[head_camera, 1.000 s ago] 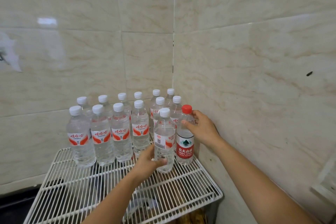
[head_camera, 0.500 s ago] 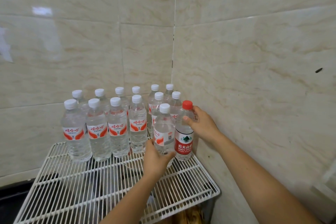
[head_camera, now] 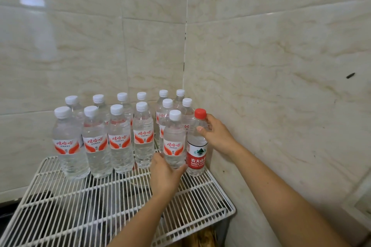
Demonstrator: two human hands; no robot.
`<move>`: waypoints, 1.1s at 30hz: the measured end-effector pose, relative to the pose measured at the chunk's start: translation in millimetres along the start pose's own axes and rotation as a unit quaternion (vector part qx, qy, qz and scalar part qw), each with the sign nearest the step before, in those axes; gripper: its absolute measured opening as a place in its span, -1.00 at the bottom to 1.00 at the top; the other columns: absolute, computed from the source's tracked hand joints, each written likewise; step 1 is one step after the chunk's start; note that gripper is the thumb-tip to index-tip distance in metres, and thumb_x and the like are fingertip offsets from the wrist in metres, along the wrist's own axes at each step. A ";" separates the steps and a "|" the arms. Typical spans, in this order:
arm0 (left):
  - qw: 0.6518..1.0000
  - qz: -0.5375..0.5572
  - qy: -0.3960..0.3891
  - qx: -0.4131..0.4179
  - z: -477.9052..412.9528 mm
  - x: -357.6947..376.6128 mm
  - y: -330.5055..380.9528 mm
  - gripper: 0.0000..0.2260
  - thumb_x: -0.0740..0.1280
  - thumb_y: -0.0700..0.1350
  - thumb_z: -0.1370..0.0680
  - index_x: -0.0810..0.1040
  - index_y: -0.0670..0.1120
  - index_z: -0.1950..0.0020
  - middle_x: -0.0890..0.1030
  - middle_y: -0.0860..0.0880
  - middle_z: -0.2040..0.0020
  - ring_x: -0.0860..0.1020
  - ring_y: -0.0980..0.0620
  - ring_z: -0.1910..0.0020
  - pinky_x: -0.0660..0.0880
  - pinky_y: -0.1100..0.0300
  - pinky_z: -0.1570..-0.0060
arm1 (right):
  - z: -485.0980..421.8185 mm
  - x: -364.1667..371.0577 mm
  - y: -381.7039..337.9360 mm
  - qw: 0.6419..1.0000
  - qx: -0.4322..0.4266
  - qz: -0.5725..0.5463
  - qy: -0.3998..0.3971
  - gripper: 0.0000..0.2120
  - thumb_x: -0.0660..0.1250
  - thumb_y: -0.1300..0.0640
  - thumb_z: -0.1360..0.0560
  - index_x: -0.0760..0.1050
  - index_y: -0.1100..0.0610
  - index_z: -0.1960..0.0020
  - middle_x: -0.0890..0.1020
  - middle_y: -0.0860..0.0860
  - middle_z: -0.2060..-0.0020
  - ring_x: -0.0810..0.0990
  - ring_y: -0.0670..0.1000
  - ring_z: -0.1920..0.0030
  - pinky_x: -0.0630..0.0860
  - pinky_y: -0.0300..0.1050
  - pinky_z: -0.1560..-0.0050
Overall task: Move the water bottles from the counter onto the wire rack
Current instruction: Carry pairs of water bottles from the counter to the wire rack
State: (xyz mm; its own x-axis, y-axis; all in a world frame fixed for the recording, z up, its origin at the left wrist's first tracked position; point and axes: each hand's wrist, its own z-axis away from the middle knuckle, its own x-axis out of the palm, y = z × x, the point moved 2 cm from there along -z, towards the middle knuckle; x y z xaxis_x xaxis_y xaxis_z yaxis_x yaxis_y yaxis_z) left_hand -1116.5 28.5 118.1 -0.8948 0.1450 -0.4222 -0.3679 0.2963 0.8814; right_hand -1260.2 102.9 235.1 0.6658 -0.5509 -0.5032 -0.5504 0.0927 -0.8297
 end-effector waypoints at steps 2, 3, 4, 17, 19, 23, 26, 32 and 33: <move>1.000 -0.028 0.007 -0.004 -0.7 4.8 3.5 -0.25 0.56 0.16 -0.23 0.28 -0.06 -0.25 0.46 -0.07 -0.21 0.44 -0.08 -0.23 0.51 0.04 -0.10 | -1.9 -2.3 0.8 1.000 0.004 -0.017 -0.015 -0.59 0.30 0.16 -0.54 0.37 -0.03 -0.37 0.55 -0.02 -0.28 0.51 0.02 -0.26 0.42 0.13 -0.32; 0.999 -0.044 -0.001 -0.002 -2.0 5.8 3.1 -0.19 0.55 0.18 -0.22 0.25 -0.05 -0.31 0.42 -0.09 -0.27 0.40 -0.09 -0.28 0.47 0.02 -0.14 | -3.4 -3.3 0.6 0.999 0.005 -0.024 -0.022 -0.59 0.30 0.18 -0.54 0.38 -0.02 -0.36 0.55 -0.01 -0.27 0.51 0.02 -0.25 0.42 0.13 -0.32; 0.998 -0.056 -0.013 -0.002 -3.2 5.8 1.2 -0.13 0.54 0.20 -0.23 0.20 -0.04 -0.38 0.37 -0.09 -0.32 0.34 -0.10 -0.34 0.43 0.00 -0.18 | -4.8 -4.3 0.1 0.999 0.006 -0.029 -0.027 -0.60 0.30 0.19 -0.53 0.40 -0.01 -0.35 0.56 -0.01 -0.26 0.52 0.02 -0.24 0.42 0.12 -0.32; 0.992 0.081 -0.095 0.024 -4.0 -2.7 -7.2 -0.35 0.55 -0.05 -0.33 0.34 0.03 -0.34 0.54 0.06 -0.21 0.54 0.10 -0.09 0.48 0.17 -0.05 | -7.3 -3.2 -2.1 0.999 -0.001 0.045 0.011 -0.55 0.48 0.02 -0.37 0.45 -0.03 -0.22 0.56 -0.15 0.05 0.55 -0.11 0.07 0.47 -0.16 0.05; 0.993 0.073 -0.086 0.020 -3.5 -1.9 -7.0 -0.34 0.56 -0.02 -0.32 0.34 0.04 -0.33 0.55 0.03 -0.23 0.55 0.03 -0.14 0.49 0.11 -0.08 | -7.2 -2.5 -2.9 0.998 -0.004 0.063 0.024 -0.55 0.48 0.00 -0.37 0.45 -0.02 -0.21 0.55 -0.15 0.06 0.54 -0.10 0.07 0.46 -0.16 0.06; 0.994 0.063 -0.085 0.019 -3.3 -2.4 -7.1 -0.33 0.56 -0.02 -0.32 0.33 0.03 -0.34 0.54 0.02 -0.26 0.53 0.01 -0.19 0.46 0.11 -0.09 | -5.1 -1.2 -3.2 0.997 0.000 0.067 0.046 -0.57 0.48 -0.01 -0.37 0.44 -0.03 -0.19 0.55 -0.15 0.07 0.55 -0.06 0.05 0.47 -0.15 0.07; 0.994 0.065 -0.088 0.016 -1.7 -2.3 -6.4 -0.33 0.55 -0.02 -0.32 0.33 0.02 -0.35 0.53 0.02 -0.27 0.52 0.06 -0.17 0.44 0.13 -0.08 | -3.1 1.1 -5.9 0.996 -0.006 0.079 0.044 -0.58 0.46 -0.02 -0.38 0.44 -0.04 -0.19 0.57 -0.12 0.04 0.58 -0.02 0.00 0.53 -0.07 0.00; 0.994 0.057 -0.093 0.001 0.8 -4.0 -7.1 -0.32 0.54 0.02 -0.32 0.31 0.03 -0.36 0.53 0.01 -0.28 0.55 0.00 -0.18 0.47 0.07 -0.09 | 0.6 4.0 -5.6 0.998 0.014 0.046 0.050 -0.53 0.44 0.03 -0.42 0.41 0.00 -0.28 0.60 -0.01 -0.17 0.56 -0.02 -0.06 0.51 -0.10 0.00; 0.994 0.047 -0.097 0.000 1.3 -5.3 -6.9 -0.30 0.54 0.03 -0.33 0.29 0.02 -0.38 0.52 0.01 -0.30 0.54 0.00 -0.19 0.47 0.06 -0.09 | 1.0 4.5 -5.1 0.998 0.018 0.042 0.047 -0.53 0.44 0.03 -0.42 0.41 0.00 -0.29 0.60 -0.02 -0.18 0.56 -0.02 -0.06 0.50 -0.11 0.01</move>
State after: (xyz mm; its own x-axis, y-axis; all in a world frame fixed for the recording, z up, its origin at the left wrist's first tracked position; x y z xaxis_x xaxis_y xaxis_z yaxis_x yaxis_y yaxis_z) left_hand -1108.8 27.0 114.0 -0.8598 0.3509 -0.3709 -0.2853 0.2722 0.9190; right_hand -1253.9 100.8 236.9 0.5668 -0.6152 -0.5480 -0.5828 0.1706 -0.7945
